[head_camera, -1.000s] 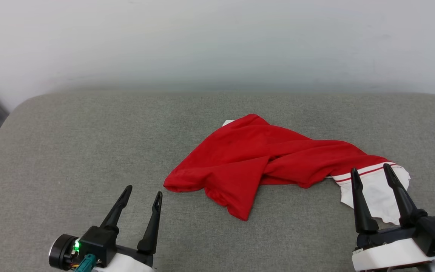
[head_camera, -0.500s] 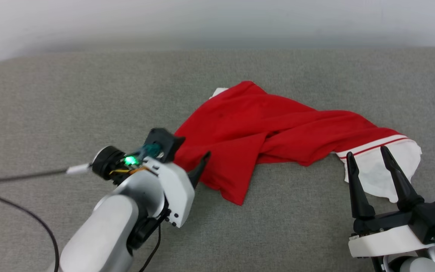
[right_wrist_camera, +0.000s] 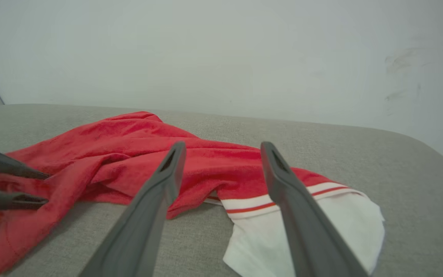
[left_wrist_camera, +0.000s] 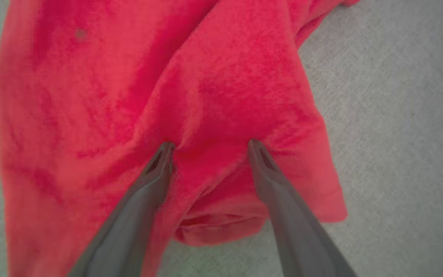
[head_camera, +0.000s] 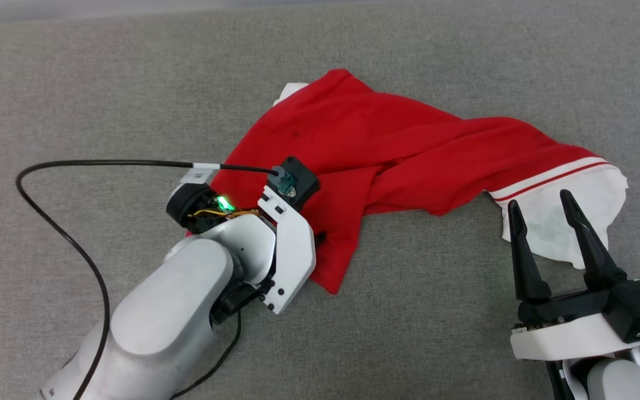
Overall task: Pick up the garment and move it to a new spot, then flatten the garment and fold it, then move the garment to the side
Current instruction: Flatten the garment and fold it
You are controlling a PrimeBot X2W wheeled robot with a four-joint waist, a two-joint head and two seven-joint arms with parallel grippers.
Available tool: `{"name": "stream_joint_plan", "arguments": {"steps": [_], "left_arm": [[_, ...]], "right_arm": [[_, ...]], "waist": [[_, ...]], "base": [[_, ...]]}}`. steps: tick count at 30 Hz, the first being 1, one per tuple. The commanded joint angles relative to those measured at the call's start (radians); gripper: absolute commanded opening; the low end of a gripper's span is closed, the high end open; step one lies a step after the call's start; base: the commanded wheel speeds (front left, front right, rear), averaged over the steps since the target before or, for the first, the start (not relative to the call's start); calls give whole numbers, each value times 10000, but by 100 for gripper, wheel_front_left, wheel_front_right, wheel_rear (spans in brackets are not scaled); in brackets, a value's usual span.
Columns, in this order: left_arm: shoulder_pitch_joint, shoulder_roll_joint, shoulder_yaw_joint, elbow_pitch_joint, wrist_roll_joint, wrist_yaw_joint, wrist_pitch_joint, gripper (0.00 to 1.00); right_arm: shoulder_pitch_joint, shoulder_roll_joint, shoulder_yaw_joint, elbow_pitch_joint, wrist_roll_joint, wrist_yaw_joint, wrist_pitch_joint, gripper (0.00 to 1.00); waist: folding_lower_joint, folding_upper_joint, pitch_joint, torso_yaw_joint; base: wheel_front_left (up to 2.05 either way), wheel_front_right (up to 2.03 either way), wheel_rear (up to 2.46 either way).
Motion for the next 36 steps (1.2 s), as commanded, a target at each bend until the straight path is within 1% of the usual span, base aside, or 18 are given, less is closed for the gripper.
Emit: {"name": "stream_joint_plan", "arguments": {"steps": [1,2,3,4,9,13,17,23,25,29,35,36], "left_arm": [[-151,30,-196,135,-111,-7,28,100],[-226,37,-349,237,-215,-9,2,100],[-256,43,-448,359,-285,-10,-50,36],[-251,47,-587,470,-394,-11,-99,0],[-264,73,-1165,528,-953,-13,-288,0],[-251,47,-1749,-9,-1329,-14,-509,0],[-56,9,-2708,-790,-1573,-13,-448,0],[768,-250,-4167,-1732,-2135,-13,-254,0],[1045,-340,-4502,-1730,-2221,-13,-180,0],[1474,-561,-4873,-1385,-2181,-13,-148,0],[1835,-956,-5075,-678,-2156,-14,-391,0],[1826,-1009,-5095,-588,-2054,-14,-530,26]], "right_arm": [[-125,13,14,0,51,-7,-20,100],[-136,13,14,14,62,-7,-20,100],[-149,13,30,32,69,-7,-20,100],[-171,11,38,56,73,-7,-20,100],[-118,11,64,218,88,-7,-20,100],[5,11,1,323,125,-7,-20,100],[139,13,-132,423,162,-7,-20,100],[305,13,-381,525,254,-7,-20,100],[354,11,-388,556,249,-7,-20,100],[409,11,-368,556,247,-7,-20,100],[525,13,-367,563,240,-7,-20,100],[532,12,-364,573,238,-7,-20,100]], "waist": [[-1,-1,160,-89],[-1,-1,188,-94],[-1,-1,205,-102],[-1,-1,207,-110],[-1,-1,-168,-47],[-1,-1,-750,40],[-1,-1,-1389,105],[-1,-1,-2150,-18],[-1,-1,-2297,-81],[-1,-1,-2407,-213],[-1,-1,-2419,-324],[-1,-1,-2424,-334]], "base": [[0,0,0],[0,0,0],[0,0,0],[0,0,0],[0,0,0],[0,0,0],[0,0,0],[0,0,0],[0,0,0],[0,0,0],[0,0,0],[0,0,0]]}}
